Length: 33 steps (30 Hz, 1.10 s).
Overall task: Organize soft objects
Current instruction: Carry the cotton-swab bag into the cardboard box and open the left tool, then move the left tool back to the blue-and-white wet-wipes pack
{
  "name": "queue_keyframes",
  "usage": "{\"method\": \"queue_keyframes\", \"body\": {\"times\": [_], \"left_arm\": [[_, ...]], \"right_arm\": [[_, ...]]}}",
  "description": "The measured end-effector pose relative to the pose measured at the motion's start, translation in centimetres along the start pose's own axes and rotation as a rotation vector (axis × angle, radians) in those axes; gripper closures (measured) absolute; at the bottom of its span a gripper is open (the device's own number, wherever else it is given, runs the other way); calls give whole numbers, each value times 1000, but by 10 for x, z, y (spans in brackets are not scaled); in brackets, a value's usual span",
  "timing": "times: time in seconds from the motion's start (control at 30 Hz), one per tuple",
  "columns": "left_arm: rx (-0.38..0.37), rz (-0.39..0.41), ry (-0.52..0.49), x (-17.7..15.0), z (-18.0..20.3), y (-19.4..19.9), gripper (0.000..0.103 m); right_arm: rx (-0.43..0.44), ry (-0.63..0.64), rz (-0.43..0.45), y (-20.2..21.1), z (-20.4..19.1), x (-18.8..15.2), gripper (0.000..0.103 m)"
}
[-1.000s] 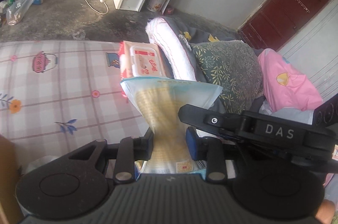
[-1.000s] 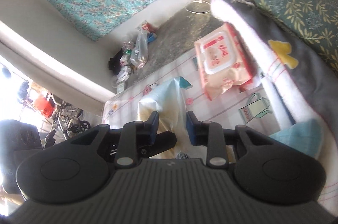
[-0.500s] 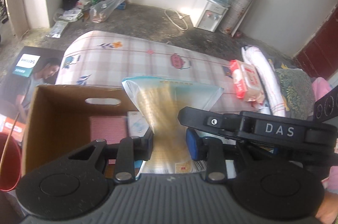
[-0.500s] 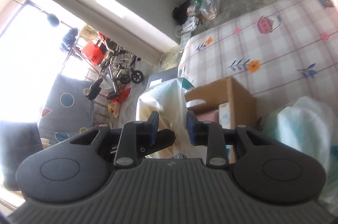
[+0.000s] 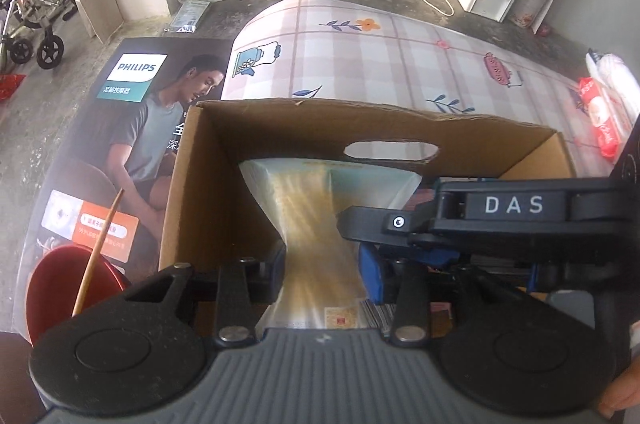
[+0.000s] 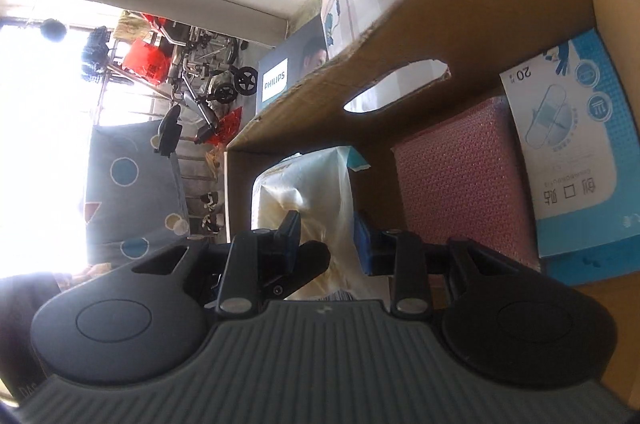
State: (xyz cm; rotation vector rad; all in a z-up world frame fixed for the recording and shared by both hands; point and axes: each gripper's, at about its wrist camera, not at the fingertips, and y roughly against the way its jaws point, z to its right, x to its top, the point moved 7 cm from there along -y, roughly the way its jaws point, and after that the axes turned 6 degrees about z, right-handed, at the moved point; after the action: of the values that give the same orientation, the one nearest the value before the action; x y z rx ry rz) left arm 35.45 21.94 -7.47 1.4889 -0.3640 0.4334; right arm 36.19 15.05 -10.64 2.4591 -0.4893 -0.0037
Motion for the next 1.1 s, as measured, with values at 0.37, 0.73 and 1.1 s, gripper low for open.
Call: {"method": "queue_keyframes", "body": {"times": [0.37, 0.73, 1.1], "left_arm": [[26, 18, 3, 2, -8, 2, 50], [48, 5, -19, -10, -10, 23, 50], [10, 34, 13, -14, -9, 40, 41]], "right_arm": [[-75, 1, 17, -14, 9, -3, 73], [-98, -17, -11, -25, 7, -12, 82], [-51, -12, -1, -16, -4, -16, 76]]}}
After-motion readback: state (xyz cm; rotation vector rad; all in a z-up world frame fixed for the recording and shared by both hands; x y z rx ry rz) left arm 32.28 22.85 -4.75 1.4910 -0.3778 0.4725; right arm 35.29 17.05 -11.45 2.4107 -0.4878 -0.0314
